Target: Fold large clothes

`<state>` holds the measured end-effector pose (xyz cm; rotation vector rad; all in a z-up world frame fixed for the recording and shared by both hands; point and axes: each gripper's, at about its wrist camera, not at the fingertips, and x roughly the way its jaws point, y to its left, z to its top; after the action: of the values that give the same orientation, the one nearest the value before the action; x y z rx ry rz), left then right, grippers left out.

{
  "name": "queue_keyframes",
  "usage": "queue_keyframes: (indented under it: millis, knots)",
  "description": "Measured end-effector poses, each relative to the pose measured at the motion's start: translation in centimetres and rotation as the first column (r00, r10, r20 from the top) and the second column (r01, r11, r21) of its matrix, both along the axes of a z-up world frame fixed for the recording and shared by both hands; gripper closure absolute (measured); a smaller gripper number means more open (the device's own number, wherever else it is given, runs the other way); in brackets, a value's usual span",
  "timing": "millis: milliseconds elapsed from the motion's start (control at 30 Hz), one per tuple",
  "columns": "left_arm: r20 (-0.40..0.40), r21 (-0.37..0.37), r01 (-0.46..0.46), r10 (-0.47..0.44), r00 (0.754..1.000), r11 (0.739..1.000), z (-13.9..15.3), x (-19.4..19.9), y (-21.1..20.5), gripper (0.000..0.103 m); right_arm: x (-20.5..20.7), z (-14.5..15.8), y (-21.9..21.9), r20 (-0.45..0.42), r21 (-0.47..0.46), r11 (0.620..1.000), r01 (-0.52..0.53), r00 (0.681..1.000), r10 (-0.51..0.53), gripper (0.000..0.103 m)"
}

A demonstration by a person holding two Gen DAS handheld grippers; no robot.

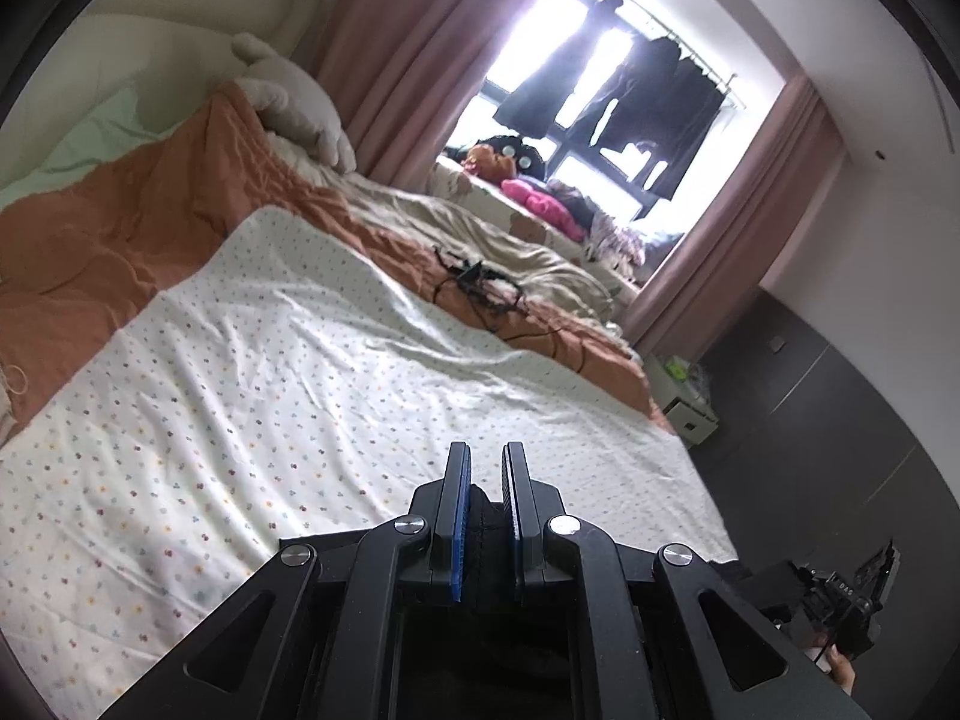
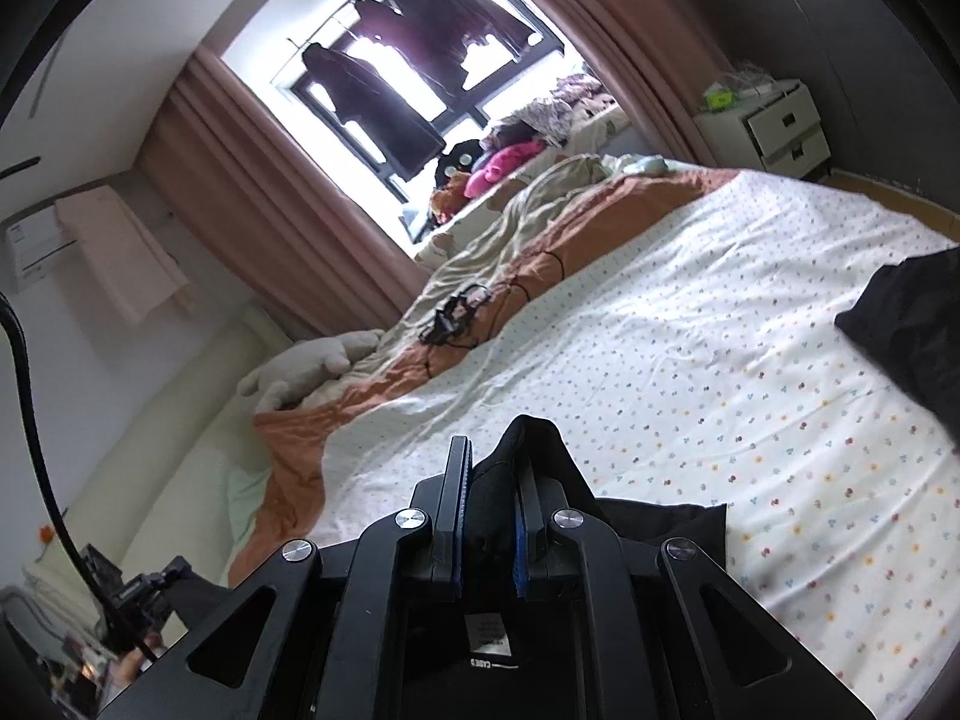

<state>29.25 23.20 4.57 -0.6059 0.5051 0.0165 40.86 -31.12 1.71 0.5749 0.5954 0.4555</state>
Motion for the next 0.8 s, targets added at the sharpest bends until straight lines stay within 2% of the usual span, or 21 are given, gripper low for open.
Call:
queue_keyframes:
  millis: [300, 400, 433, 467, 500, 533, 567, 600, 700, 800]
  knots:
    - [-0.081, -0.022, -0.019, 0.017, 0.997, 1.000, -4.1, 5.4, 1.3, 0.091, 4.6, -4.5, 1.5, -0.071, -0.016, 1.000, 0.006, 0.997, -0.007, 0.091]
    - [-0.104, -0.009, -0.039, 0.038, 0.994, 0.999, -5.2, 7.2, 1.5, 0.089, 5.8, -5.5, 1.8, -0.092, -0.030, 0.999, 0.016, 0.996, -0.019, 0.091]
    - [-0.118, 0.006, -0.054, 0.055, 0.991, 0.999, -5.5, 7.7, 1.6, 0.085, 6.2, -5.8, 2.0, -0.100, -0.041, 0.999, 0.025, 0.995, -0.029, 0.090]
    - [-0.134, 0.013, -0.063, 0.065, 0.989, 0.998, -5.7, 8.0, 1.8, 0.067, 6.7, -6.2, 2.2, -0.116, -0.054, 0.998, 0.034, 0.992, -0.040, 0.086]
    - [-0.153, 0.010, -0.076, 0.077, 0.985, 0.997, -6.0, 8.2, 2.0, 0.038, 7.3, -6.8, 2.4, -0.152, -0.072, 0.997, 0.039, 0.987, -0.049, 0.076]
    - [-0.156, 0.001, -0.092, 0.091, 0.984, 0.996, -6.2, 8.2, 2.3, 0.027, 7.8, -7.2, 2.5, -0.184, -0.086, 0.996, 0.039, 0.982, -0.054, 0.067]
    - [-0.137, -0.012, -0.114, 0.112, 0.984, 0.993, -6.4, 7.7, 2.6, 0.018, 8.0, -7.5, 2.6, -0.201, -0.104, 0.994, 0.045, 0.977, -0.065, 0.040]
    - [-0.118, -0.018, -0.131, 0.128, 0.985, 0.991, -6.5, 7.1, 2.8, 0.018, 7.9, -7.8, 2.5, -0.213, -0.151, 0.986, 0.076, 0.971, -0.108, 0.026]
    - [-0.156, -0.002, -0.134, 0.132, 0.979, 0.991, -7.6, 6.1, 2.9, 0.018, 7.5, -8.2, 2.0, -0.186, -0.177, 0.981, 0.082, 0.976, -0.116, 0.026]
    - [-0.198, -0.003, -0.118, 0.116, 0.973, 0.993, -9.1, 5.3, 2.9, 0.018, 7.0, -9.1, 1.2, -0.221, -0.172, 0.983, 0.065, 0.970, -0.103, 0.026]
